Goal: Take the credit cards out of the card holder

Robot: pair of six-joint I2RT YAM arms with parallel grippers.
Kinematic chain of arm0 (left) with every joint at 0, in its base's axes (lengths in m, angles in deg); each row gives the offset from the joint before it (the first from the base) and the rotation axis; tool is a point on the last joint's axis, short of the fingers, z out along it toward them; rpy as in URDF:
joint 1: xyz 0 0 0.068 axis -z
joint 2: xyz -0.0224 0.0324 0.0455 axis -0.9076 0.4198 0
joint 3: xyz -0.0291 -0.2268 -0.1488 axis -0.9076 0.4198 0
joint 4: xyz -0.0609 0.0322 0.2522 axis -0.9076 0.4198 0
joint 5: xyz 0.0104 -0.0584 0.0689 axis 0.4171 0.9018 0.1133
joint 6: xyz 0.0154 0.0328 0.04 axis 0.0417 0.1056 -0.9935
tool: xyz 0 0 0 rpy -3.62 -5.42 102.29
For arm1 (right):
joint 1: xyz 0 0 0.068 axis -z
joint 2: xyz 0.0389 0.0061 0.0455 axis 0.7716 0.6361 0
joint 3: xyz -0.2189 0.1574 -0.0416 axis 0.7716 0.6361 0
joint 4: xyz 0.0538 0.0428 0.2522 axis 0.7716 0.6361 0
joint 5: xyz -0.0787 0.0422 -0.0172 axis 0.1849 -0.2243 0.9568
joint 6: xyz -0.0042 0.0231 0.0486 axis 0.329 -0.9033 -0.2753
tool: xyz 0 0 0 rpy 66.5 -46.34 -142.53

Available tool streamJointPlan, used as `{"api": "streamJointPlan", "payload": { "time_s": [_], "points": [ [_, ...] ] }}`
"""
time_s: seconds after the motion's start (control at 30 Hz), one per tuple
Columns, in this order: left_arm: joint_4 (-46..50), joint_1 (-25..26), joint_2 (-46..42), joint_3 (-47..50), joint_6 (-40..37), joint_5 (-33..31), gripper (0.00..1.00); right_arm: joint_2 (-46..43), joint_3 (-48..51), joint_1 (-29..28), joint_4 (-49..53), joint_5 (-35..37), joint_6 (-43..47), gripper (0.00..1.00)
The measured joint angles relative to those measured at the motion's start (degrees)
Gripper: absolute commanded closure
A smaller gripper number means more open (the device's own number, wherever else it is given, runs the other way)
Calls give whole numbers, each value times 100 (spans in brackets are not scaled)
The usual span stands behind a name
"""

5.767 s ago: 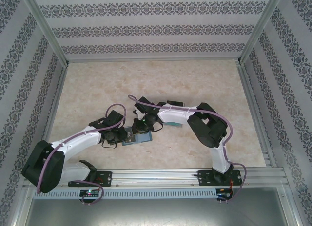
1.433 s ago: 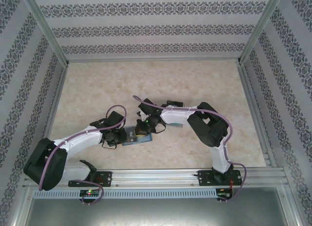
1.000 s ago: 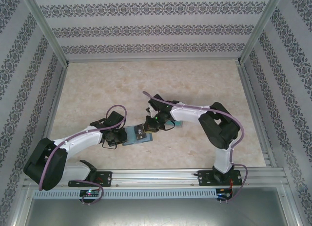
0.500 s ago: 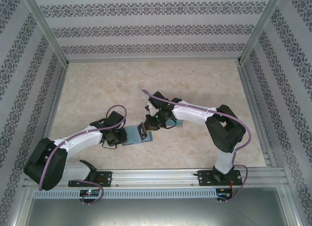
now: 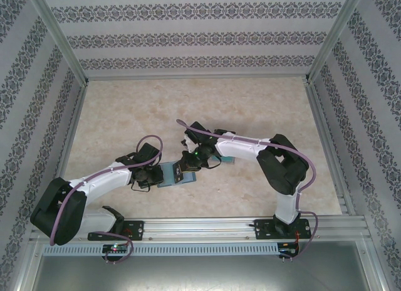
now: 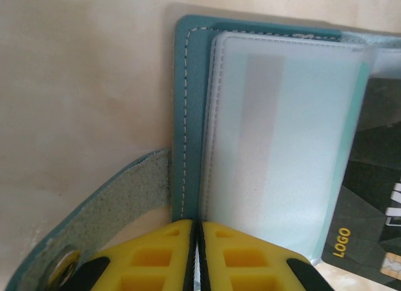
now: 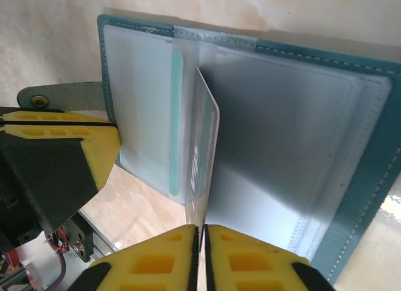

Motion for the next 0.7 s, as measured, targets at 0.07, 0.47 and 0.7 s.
{"api": "streamJointPlan", "payload": {
  "time_s": [0.07,0.47,0.7],
  "points": [
    [0,0,0,0,0,0,89,26,-17,0,-48,-7,-39,79],
    [0,0,-4,0,2,0,89,188,-76,-15,-90,-20,-92,86],
    [0,0,-4,0,2,0,89,208,-103,-35,-87,-20,-122,100]
  ]
}}
